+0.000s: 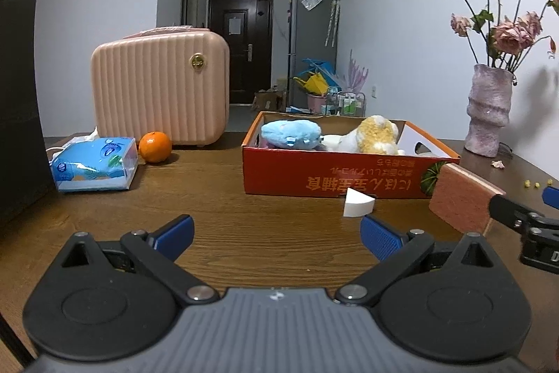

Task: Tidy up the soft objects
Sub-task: 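Grasp the pink-and-cream sponge block with the right gripper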

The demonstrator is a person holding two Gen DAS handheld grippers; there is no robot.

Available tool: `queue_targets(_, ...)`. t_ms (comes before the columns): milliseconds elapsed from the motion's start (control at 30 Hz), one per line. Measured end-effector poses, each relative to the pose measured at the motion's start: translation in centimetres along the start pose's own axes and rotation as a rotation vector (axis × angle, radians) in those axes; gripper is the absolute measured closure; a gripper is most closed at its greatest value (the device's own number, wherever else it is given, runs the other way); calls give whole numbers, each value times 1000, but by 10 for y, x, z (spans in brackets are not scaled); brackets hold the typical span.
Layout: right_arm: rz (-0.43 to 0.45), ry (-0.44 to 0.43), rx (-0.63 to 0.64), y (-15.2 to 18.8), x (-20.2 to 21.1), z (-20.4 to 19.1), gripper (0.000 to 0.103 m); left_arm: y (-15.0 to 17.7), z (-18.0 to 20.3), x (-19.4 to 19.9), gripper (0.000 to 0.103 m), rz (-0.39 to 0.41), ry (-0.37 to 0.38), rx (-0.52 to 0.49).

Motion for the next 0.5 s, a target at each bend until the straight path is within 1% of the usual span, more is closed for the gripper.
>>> queue_targets(267,-20,13,-14,1,-5,4,0,1,1,-4,0,-19,1,-2)
queue_targets(400,-35,42,-18,1,-9,7,0,2,1,-7,0,-30,-2,-3)
queue_targets(500,-52,45,-32,1,-14,12,0,2,1,-10,0,-39,-11,-8)
Point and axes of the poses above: each gripper's, at about its wrist camera, not at the fingertips, and x roughly against the way its jaws point, z to its right, y to its underside, the point moved 3 cm from there along -x, roughly the way its jaws point, and after that the axes turned 9 degrees about -y, right-handed, at the moved point
